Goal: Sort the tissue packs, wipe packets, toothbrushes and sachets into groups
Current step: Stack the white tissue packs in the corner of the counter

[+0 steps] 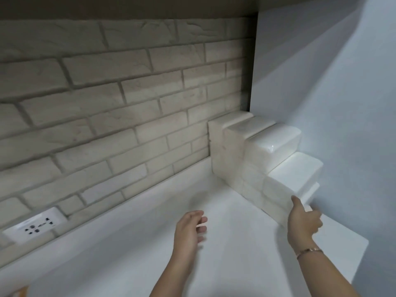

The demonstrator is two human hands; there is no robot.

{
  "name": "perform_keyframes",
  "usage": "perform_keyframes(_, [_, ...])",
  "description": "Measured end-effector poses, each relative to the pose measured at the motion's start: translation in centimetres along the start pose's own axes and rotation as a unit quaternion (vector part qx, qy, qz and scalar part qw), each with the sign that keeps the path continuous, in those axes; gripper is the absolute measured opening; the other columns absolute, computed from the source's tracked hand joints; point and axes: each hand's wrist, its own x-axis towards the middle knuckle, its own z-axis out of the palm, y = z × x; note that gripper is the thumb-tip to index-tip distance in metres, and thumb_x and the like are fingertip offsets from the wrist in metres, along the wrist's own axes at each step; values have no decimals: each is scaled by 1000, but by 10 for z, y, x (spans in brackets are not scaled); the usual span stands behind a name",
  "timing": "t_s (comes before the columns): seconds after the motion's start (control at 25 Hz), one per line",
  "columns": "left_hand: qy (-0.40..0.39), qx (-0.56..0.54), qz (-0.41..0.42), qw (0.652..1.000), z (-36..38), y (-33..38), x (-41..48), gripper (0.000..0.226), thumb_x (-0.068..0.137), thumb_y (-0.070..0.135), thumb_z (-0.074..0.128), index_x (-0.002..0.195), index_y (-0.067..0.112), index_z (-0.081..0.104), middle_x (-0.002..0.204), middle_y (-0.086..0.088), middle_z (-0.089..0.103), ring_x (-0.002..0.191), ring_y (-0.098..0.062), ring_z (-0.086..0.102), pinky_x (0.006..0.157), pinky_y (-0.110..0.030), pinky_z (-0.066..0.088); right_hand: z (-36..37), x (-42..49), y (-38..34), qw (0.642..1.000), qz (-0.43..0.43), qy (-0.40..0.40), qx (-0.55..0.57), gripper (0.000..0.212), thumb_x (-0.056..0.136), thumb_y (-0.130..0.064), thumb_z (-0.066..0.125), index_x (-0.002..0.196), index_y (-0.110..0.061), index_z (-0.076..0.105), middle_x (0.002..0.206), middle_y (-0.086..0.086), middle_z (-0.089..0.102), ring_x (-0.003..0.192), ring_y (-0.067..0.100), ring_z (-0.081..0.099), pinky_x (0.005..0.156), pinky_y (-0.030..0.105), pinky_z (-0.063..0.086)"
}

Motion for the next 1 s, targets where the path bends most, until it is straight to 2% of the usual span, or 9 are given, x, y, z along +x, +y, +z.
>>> perform_keyframes(0.04, [8, 2, -8, 1000, -16, -6, -3, 25, 90, 33, 64, 107, 16, 71, 107, -6, 77, 86, -21, 66, 69, -32, 46, -1, 0, 9, 998, 46, -45, -9, 88, 88, -54, 71, 157, -14, 34, 161, 18, 33, 143, 40, 39, 117, 54, 34])
perform_keyframes(0.08, [15, 4, -17, 1000, -29, -11, -6, 20, 96, 28, 62, 107, 15, 71, 108, -7, 77, 86, -21, 66, 69, -32, 46, -2, -3, 16, 994, 48, -99, -12, 95, 88, -60, 69, 161, -15, 27, 165, 15, 28, 148, 38, 35, 120, 53, 31])
perform_keyframes(0.16, [20, 7, -28, 999, -47, -19, -11, 17, 99, 24, 59, 108, 15, 71, 108, -8, 76, 85, -22, 67, 70, -32, 47, -3, -7, 24, 987, -4, -159, -29, 101, 89, -63, 69, 163, -16, 19, 168, 12, 24, 152, 35, 29, 124, 51, 27])
perform_keyframes(0.36, [7, 17, -32, 999, -53, -27, -18, 17, 100, 25, 59, 108, 17, 71, 108, -6, 76, 86, -22, 67, 71, -34, 48, -2, 1, 30, 978, -106, -127, -131, 79, 95, -47, 69, 156, -12, 34, 148, 26, 48, 135, 41, 49, 109, 48, 42])
perform_keyframes(0.52, [-17, 24, -26, 999, -28, -29, -7, 17, 96, 29, 63, 105, 17, 71, 106, -7, 75, 84, -23, 67, 73, -38, 49, -1, 16, 41, 968, -119, -131, -178, 73, 101, -45, 61, 154, 0, 37, 140, 31, 55, 132, 46, 50, 109, 51, 41])
perform_keyframes(0.68, [-81, 56, -44, 994, 23, -35, 2, 31, 73, 41, 63, 96, 21, 73, 93, 1, 73, 78, -20, 65, 69, -35, 48, -8, 19, 45, 967, -121, -148, -168, 72, 98, -52, 57, 150, -4, 43, 135, 23, 63, 128, 41, 57, 108, 49, 45])
perform_keyframes(0.84, [-169, 101, -52, 979, 95, -38, 15, 33, 74, 43, 62, 101, 25, 70, 93, 3, 63, 69, -15, 58, 60, -24, 43, -25, 22, 44, 969, -111, -175, -133, 65, 98, -46, 65, 152, -19, 40, 127, 6, 62, 121, 28, 61, 106, 45, 48])
perform_keyframes(0.92, [-194, 123, -44, 972, 132, -34, 22, 44, 81, 50, 63, 121, 30, 62, 115, 2, 65, 89, -14, 65, 77, -28, 53, -38, 31, 44, 976, -64, -202, -57, 52, 103, -35, 58, 151, -26, 39, 122, 1, 59, 120, 28, 59, 104, 47, 48])
perform_keyframes(1.0, [-183, 136, -14, 974, 171, -27, 29, 75, 79, 63, 66, 145, 34, 45, 144, 1, 54, 124, -18, 58, 106, -38, 48, -44, 53, 34, 981, 17, -183, 56, 34, 101, -33, 54, 134, -25, 49, 128, 1, 54, 122, 28, 53, 102, 46, 46])
